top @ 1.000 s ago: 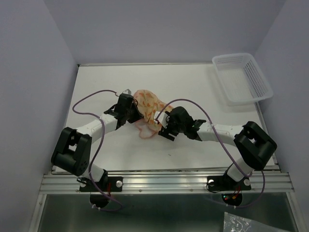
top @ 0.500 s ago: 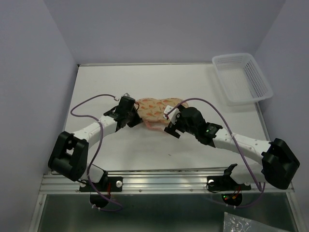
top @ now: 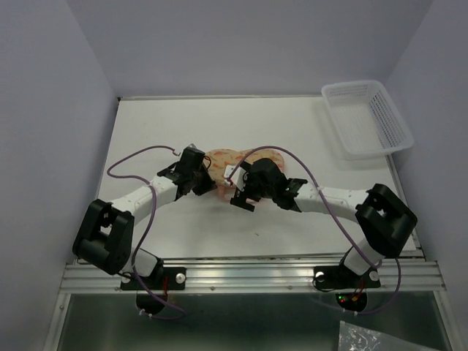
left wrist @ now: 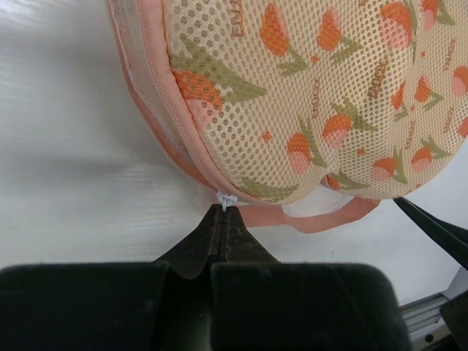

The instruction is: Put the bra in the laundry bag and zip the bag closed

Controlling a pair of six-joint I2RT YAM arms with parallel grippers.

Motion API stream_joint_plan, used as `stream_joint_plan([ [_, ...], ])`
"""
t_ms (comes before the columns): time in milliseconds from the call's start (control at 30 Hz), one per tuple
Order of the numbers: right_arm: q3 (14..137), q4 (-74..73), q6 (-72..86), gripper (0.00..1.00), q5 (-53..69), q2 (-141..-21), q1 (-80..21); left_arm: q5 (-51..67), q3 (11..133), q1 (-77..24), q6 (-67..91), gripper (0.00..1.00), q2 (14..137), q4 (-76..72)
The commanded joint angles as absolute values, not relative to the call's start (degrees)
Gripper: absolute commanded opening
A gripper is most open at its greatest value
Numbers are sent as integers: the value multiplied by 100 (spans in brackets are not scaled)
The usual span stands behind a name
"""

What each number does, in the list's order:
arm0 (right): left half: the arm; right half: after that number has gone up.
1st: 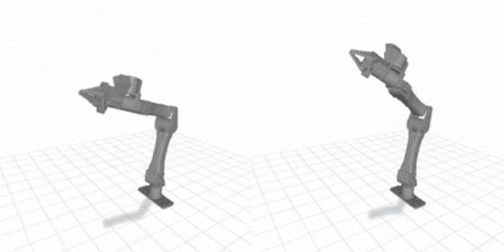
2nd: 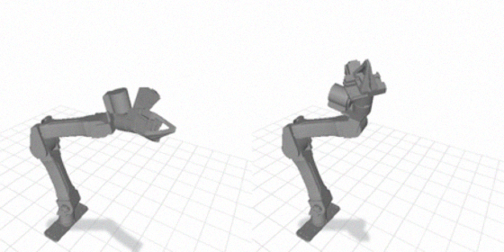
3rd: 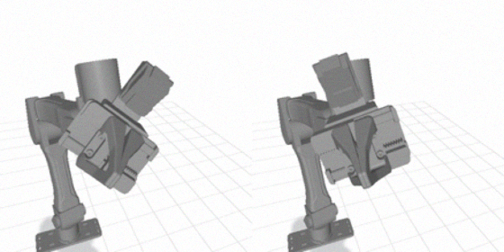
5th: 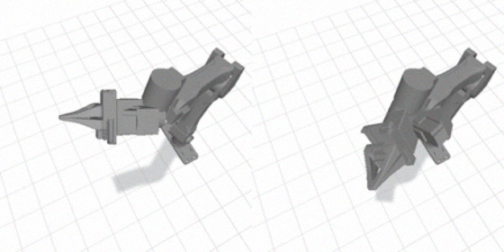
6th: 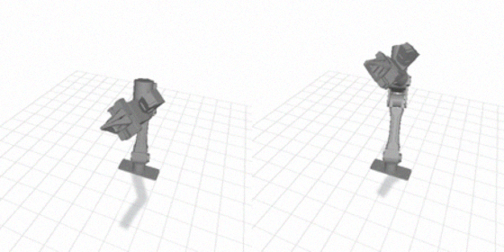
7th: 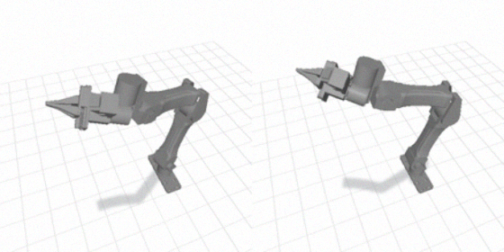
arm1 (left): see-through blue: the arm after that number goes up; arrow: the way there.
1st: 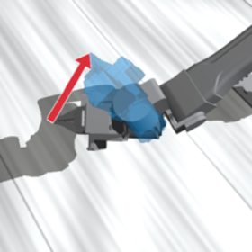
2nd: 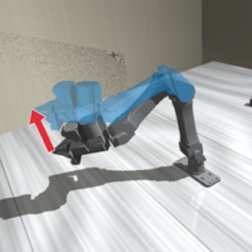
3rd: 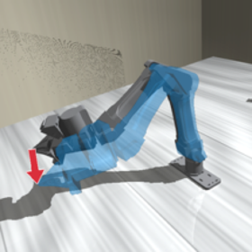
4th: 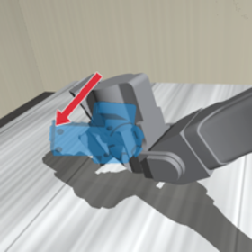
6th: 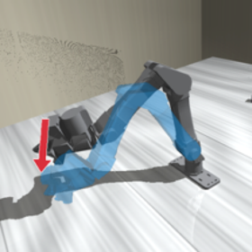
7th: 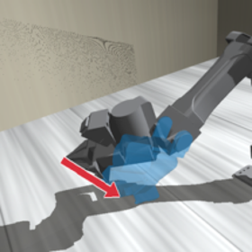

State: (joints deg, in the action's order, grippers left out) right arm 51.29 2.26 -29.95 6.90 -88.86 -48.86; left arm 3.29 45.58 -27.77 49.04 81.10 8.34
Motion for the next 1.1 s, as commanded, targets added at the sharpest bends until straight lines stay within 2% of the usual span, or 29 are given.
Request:
stream_joint_plan([
  [0, 5528, 1342, -3357, 100, 1090, -9412, -4975, 404, 4500, -2830, 4957, 0, 7866, 729],
  [200, 5677, 1942, -3533, 96, 1055, -10001, -4975, 527, 4509, -2848, 4922, 0, 7848, 633],
  [367, 5792, 2249, -3569, 84, 1301, -10414, -4975, 668, 4509, -2856, 4887, 0, 7936, 589],
  [400, 5775, 2433, -3551, 74, 1318, -10432, -4975, 677, 4509, -2856, 4878, 0, 7945, 589],
  [467, 5740, 2601, -3560, 60, 1310, -10450, -4975, 694, 4517, -2856, 4878, 0, 7963, 589],
  [500, 5661, 2784, -3542, 43, 1266, -10433, -4975, 686, 4518, -2856, 4869, 0, 7972, 606],
  [533, 5608, 2917, -3551, 36, 1213, -10424, -4975, 694, 4509, -2856, 4869, 0, 7980, 606],
  [633, 5423, 3128, -3586, 24, 1090, -10371, -4975, 659, 4500, -2856, 4895, 0, 8007, 624],
  [700, 5336, 3146, -3638, 19, 1081, -10345, -4975, 659, 4517, -2848, 4904, 0, 8033, 624],
  [733, 5300, 3164, -3656, 12, 1098, -10336, -4975, 650, 4535, -2848, 4904, 0, 8059, 633],
  [833, 5099, 3208, -3752, 5, 1090, -10284, -4975, 510, 4614, -2760, 4896, 0, 8130, 764],
  [1067, 4624, 3278, -3736, 2, 783, -9810, -4975, 308, 4526, -2172, 4843, 0, 8183, 817],
])
